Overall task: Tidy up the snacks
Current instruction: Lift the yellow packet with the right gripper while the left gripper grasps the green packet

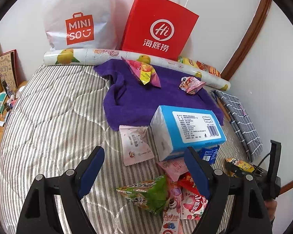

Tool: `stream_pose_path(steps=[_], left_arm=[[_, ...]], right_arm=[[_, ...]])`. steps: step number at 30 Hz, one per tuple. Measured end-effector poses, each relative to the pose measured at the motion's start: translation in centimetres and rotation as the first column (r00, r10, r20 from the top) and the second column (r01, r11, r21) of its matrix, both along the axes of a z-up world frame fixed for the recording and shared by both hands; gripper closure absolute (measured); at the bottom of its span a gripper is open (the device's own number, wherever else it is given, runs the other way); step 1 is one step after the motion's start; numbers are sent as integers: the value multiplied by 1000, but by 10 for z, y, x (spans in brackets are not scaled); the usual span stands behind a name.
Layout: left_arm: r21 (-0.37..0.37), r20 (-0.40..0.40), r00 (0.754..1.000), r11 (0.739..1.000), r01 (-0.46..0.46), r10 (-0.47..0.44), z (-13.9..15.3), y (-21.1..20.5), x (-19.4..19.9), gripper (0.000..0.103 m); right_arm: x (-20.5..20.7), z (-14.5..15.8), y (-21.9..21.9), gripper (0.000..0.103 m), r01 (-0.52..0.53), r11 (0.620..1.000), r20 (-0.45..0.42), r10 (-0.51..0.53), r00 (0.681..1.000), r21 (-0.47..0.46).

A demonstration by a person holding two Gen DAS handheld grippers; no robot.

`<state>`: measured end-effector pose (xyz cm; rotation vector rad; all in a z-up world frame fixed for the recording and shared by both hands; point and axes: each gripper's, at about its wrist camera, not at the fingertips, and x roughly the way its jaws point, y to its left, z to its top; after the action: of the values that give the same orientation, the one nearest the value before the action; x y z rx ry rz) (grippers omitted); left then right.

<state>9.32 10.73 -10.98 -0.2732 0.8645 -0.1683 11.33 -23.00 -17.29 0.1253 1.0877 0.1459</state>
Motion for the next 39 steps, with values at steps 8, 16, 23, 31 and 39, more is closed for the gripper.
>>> stream_pose_path(steps=[8, 16, 23, 31, 39], left_arm=[[-3, -20, 1000, 1000, 16, -16, -8, -2, -6, 20], [29, -69, 997, 999, 46, -44, -25, -11, -13, 20], [72, -126, 989, 994, 80, -70, -51, -23, -10, 20], [63, -133, 988, 995, 83, -74, -56, -20, -14, 39], [26, -87, 994, 998, 65, -62, -43, -5, -25, 44]], right_arm=[[-18, 1, -2, 46, -34, 999, 42, 35, 999, -28], [-24, 13, -3, 47, -24, 1000, 85, 23, 996, 11], [-29, 11, -4, 47, -15, 1000, 76, 13, 997, 21], [-31, 12, -3, 47, -15, 1000, 74, 14, 997, 15], [-30, 22, -1, 47, -14, 1000, 96, 12, 995, 18]])
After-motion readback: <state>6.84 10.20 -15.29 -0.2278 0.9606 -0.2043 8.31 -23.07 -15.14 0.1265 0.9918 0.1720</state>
